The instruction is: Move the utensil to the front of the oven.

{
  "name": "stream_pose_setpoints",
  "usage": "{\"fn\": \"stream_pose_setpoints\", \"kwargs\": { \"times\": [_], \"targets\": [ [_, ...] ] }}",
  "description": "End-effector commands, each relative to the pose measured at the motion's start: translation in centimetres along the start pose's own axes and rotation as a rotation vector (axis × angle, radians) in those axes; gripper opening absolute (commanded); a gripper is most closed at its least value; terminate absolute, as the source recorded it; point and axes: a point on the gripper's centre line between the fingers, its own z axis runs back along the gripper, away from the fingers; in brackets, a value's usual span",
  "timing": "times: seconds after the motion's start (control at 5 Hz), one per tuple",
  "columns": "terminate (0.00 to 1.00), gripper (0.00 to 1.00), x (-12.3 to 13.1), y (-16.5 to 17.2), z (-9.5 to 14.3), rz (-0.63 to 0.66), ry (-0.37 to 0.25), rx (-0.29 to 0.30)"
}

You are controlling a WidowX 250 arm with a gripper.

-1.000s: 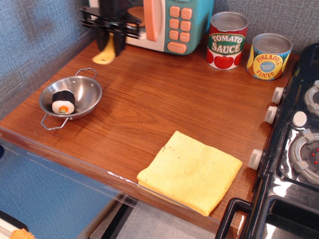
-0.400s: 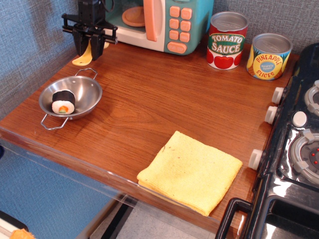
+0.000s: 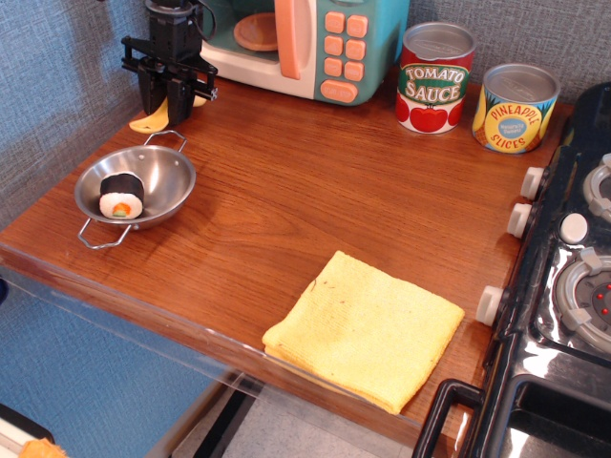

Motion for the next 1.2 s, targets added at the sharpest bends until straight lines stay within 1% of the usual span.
{"fn": "stream_pose_setpoints", "kwargs": {
  "times": [0.0, 0.2, 0.4, 0.6, 0.8, 1.0],
  "targets": [
    [0.00, 1.00, -1.2, 0.5, 3.5, -0.031, -0.130, 0.035],
    [0.00, 1.00, -1.9, 0.2, 6.0, -0.026, -0.209, 0.041],
    [0.00, 1.00, -3.5, -1.8, 10.8, -0.027, -0.354, 0.010],
    [0.00, 1.00, -5.7, -5.5, 13.4, -0.030, -0.415, -0.074],
    [0.00, 1.00, -7.8, -9.1, 12.8, -0.032, -0.375, -0.142],
    [0.00, 1.00, -9.5, -11.9, 11.3, -0.102, -0.325, -0.137]
  ]
}}
